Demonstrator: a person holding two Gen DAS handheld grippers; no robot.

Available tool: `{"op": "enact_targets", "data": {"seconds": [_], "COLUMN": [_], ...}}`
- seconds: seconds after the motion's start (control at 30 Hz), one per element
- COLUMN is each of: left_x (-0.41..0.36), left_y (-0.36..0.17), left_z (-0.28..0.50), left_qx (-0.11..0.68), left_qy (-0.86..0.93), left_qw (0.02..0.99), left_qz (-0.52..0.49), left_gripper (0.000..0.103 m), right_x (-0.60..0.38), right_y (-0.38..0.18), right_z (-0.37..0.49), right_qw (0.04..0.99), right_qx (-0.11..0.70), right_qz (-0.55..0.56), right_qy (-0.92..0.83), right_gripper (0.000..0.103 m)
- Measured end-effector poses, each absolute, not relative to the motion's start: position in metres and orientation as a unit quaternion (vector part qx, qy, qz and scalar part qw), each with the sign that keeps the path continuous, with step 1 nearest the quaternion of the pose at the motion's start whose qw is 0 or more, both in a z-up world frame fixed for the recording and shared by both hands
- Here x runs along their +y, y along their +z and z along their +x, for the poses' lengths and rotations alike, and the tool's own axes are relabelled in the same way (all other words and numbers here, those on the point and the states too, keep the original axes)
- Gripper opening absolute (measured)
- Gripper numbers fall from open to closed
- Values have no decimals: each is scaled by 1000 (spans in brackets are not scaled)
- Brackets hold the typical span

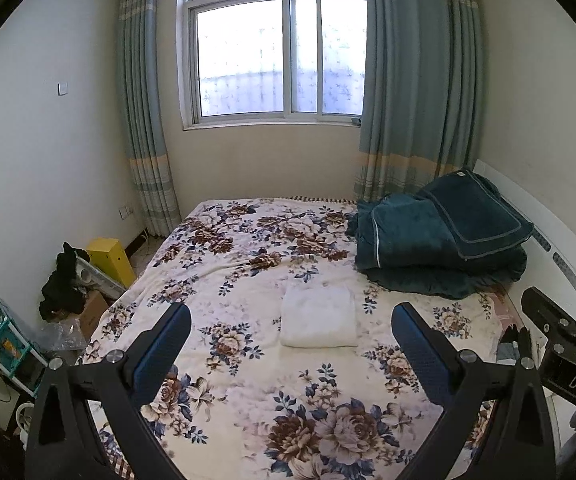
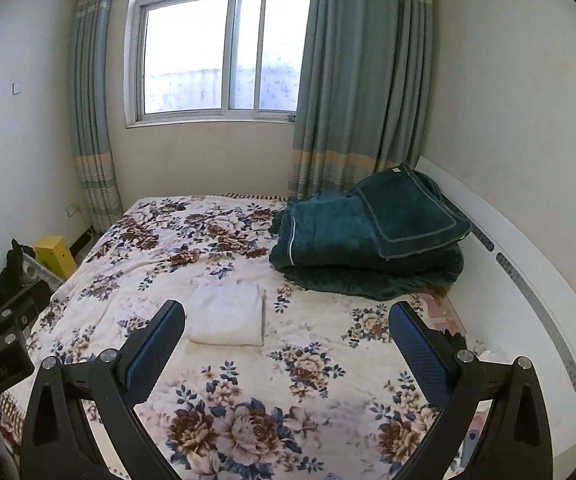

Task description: Fold small clothes

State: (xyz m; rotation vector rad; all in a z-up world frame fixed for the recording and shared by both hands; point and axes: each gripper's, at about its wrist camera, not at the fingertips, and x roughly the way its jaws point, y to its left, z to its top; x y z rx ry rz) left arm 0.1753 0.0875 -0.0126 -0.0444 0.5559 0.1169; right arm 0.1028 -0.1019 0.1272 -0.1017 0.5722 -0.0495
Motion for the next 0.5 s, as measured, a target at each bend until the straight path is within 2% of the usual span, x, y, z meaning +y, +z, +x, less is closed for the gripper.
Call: {"op": "enact_targets", "data": {"seconds": [0.5], "left_x": [87], "left_y": [-9], "left_z": [175], "left_qx": [273], "left_qy": [59], "left_qw": [960], "left_qz": [-20], "left_gripper": [103], "right_x": [-97], "right_y": [125], "right_z": [97], "right_qw": [957], "right_qx": [283], "right_qz": [-52], "right_qy": [-15], "right_gripper": [103]}}
